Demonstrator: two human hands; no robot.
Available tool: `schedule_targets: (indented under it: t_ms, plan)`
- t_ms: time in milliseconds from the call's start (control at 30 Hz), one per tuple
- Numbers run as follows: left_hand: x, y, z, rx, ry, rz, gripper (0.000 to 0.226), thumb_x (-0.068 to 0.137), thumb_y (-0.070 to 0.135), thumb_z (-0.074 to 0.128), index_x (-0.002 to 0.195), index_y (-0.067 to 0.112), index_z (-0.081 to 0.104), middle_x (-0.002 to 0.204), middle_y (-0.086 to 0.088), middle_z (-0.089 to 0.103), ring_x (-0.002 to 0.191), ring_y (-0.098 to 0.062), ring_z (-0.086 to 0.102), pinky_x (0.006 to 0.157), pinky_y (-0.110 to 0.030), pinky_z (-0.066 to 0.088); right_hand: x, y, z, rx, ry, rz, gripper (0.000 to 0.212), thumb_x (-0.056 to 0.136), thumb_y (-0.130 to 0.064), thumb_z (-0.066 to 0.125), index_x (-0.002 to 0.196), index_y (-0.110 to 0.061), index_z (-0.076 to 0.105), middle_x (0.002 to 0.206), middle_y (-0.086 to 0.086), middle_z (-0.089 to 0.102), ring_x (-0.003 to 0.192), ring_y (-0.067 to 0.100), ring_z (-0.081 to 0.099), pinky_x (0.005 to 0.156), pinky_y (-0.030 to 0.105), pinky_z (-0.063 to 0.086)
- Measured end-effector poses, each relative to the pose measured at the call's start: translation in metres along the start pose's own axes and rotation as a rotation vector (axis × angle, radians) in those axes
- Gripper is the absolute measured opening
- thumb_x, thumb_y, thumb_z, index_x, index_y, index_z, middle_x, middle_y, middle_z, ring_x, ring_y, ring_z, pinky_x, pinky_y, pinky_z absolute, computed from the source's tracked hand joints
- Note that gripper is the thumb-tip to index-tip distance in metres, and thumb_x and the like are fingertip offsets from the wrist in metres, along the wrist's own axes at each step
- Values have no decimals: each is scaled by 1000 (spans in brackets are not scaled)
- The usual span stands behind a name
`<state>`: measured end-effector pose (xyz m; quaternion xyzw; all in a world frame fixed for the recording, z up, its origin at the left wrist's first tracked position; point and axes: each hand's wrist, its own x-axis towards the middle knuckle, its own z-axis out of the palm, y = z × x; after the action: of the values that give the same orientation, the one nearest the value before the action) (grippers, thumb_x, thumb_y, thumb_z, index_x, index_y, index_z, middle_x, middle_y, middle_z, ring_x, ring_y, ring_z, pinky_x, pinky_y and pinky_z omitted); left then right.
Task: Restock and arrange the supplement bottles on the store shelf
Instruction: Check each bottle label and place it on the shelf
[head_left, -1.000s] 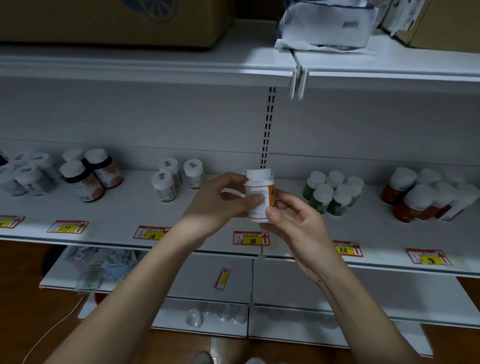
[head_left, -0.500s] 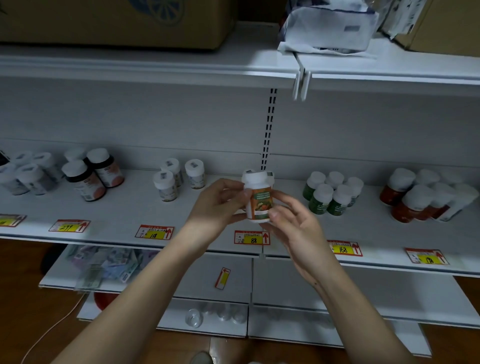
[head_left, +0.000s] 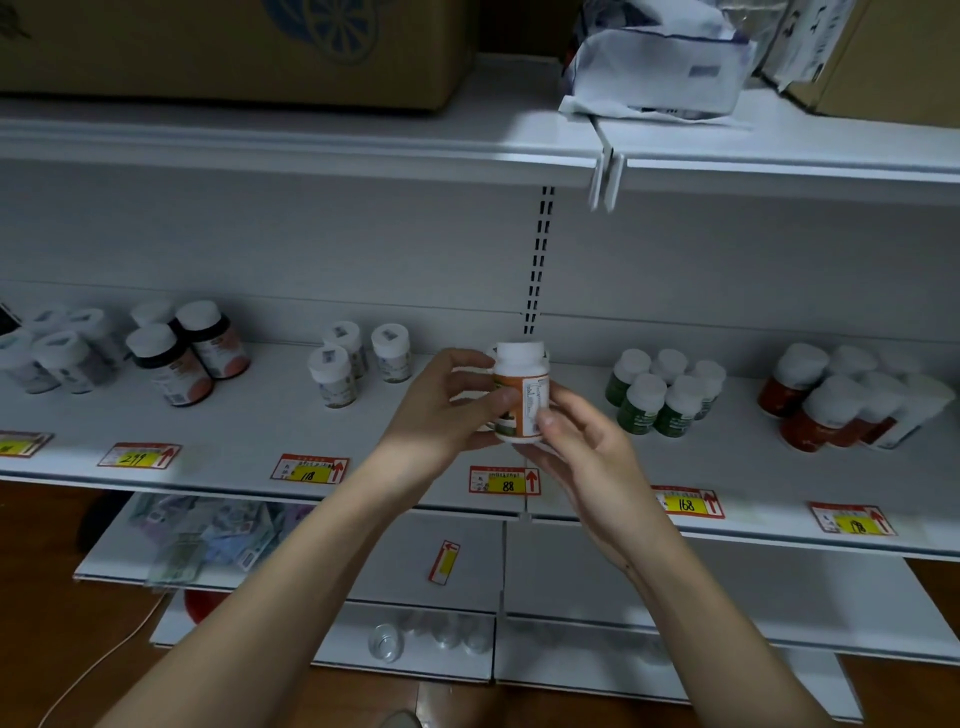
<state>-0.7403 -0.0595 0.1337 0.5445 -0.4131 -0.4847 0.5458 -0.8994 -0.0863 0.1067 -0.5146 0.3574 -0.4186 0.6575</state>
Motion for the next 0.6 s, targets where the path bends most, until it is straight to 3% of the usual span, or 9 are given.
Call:
schedule_targets:
  t_ms: [100,267,400,500,600]
  plan:
    - [1,-2,3,-22,-3,-9,21,95,11,63,115,10,57,112,-7,70,95,-14,72,78,-31,61,0,-1,0,-34,55,-30,30,96,-6,60,124,-17,62,115,-1,73,110,12,68,100,33,53]
    - [-1,-5,9,52,1,8,29,97,30,59,119,12,63,111,-5,69,97,-14,71,82,-37,61,1,-1,4,-122,174,-85,39,83,-8,77,116,-22,62,110,-5,72,101,8,68,85,23,55]
    - [-1,-8,13,32,31,-6,27,92,22,69,117,13,67,103,-9,70,90,-21,73,81,-41,62,0,0,10,-155,181,-103,49,78,-6,82,119,-19,59,110,-1,67,96,2,64,70,12,51]
    - [0,-7,11,3,46,-6,29,92,19,68,120,12,66,106,-12,67,91,-21,73,77,-39,62,0,1,10,-163,171,-130,42,82,-9,78,119,-20,61,110,-3,68,97,3,63,73,14,53]
    - [1,-6,8,-42,73,-6,29,93,18,67,121,13,60,111,-11,65,95,-17,71,73,-36,62,1,-1,4,-115,142,-121,27,95,-12,63,120,-21,64,110,-8,72,104,4,67,89,23,55]
